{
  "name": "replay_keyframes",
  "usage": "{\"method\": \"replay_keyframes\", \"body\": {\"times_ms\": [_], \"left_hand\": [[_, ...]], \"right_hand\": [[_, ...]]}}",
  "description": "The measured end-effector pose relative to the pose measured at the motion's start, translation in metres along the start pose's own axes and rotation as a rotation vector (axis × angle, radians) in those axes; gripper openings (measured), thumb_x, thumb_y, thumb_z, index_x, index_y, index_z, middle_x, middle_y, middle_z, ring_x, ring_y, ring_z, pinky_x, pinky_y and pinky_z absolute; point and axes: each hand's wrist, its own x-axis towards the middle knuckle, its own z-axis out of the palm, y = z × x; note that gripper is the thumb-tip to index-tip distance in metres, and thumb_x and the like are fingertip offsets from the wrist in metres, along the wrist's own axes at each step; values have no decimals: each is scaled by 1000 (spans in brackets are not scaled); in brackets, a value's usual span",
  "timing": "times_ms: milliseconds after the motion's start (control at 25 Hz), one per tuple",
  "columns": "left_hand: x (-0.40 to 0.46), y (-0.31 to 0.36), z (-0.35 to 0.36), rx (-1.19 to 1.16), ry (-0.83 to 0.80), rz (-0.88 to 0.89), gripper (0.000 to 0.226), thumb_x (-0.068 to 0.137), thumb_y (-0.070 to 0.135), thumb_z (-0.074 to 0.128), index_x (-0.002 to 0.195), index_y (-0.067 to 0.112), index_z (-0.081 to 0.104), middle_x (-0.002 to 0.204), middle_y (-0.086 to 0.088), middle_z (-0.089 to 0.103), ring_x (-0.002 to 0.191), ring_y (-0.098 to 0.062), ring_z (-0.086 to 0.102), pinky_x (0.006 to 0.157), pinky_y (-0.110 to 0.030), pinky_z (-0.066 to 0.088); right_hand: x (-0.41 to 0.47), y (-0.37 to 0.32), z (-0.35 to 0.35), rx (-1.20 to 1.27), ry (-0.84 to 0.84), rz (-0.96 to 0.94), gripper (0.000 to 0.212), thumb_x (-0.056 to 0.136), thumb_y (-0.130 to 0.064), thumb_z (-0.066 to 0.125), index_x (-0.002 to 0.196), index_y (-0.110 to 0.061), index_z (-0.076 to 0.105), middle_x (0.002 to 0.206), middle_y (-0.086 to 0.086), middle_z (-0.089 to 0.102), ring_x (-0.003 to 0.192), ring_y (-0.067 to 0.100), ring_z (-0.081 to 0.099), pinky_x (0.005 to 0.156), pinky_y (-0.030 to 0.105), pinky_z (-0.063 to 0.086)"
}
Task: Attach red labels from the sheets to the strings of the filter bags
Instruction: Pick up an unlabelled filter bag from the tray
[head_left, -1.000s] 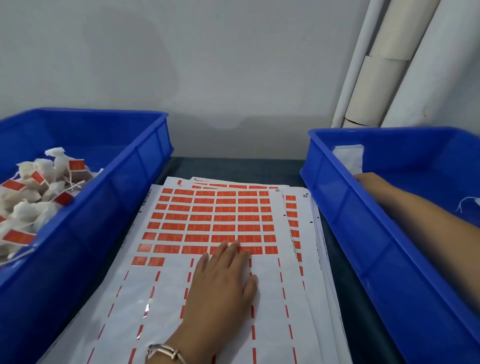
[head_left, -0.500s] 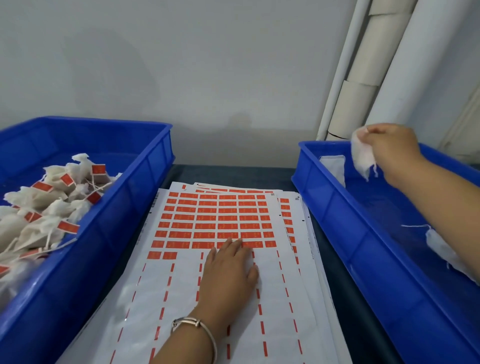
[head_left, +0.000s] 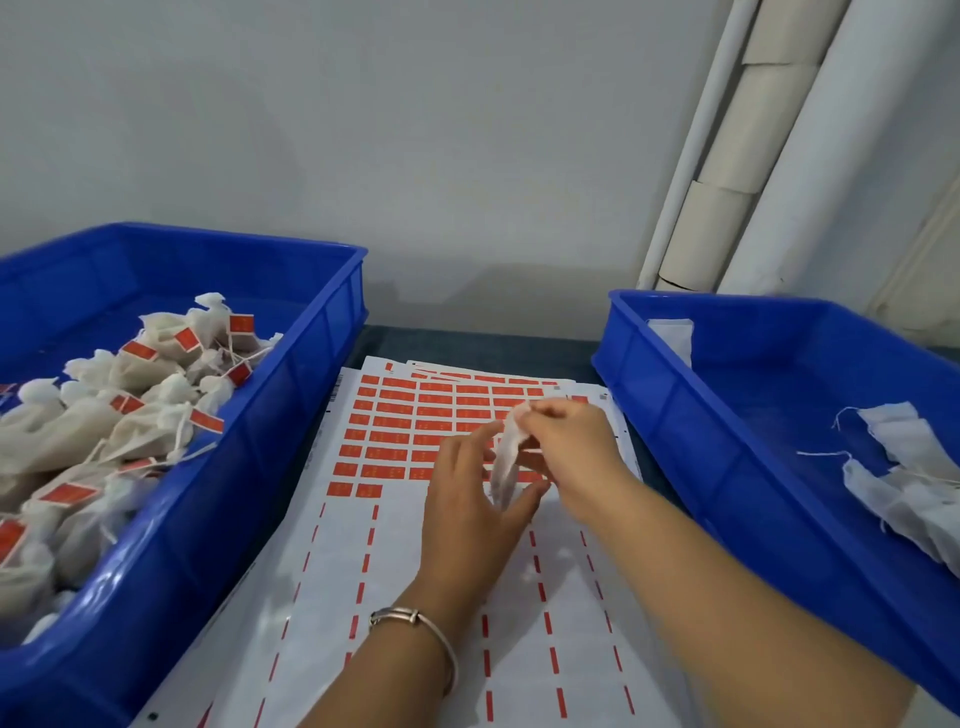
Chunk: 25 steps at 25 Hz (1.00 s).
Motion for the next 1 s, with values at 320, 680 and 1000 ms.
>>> {"method": "replay_keyframes", "body": {"times_ms": [320,680,1000], "left_hand": [[-3,-3,-1,142,-17,231,24,83,21,66,106,19,72,98,4,69,81,0,51,75,0,33],[-1,-4,-1,111,27,145,11,83,27,65,93,25,69,83,31,50,76,7,54,69,1,41],[0,-4,-1,161,64,175,11,84,17,63,90,26,62,84,24,49,73,9,50,61,0,36]], "right_hand": [[-4,45,-12,500,148,155,15,88,-19,65,76,-29,66,80,-13,69,79,18,71,59,27,59],[-16,72,-23,89,-64,-354,19,87,-42,61,99,-56,61,115,-38,44,111,-15,44,72,0,44],[-19,70,-21,-136,-9,-511,20,77,-47,57,93,-38,60,107,-25,51,102,-10,47,82,-1,31]]}}
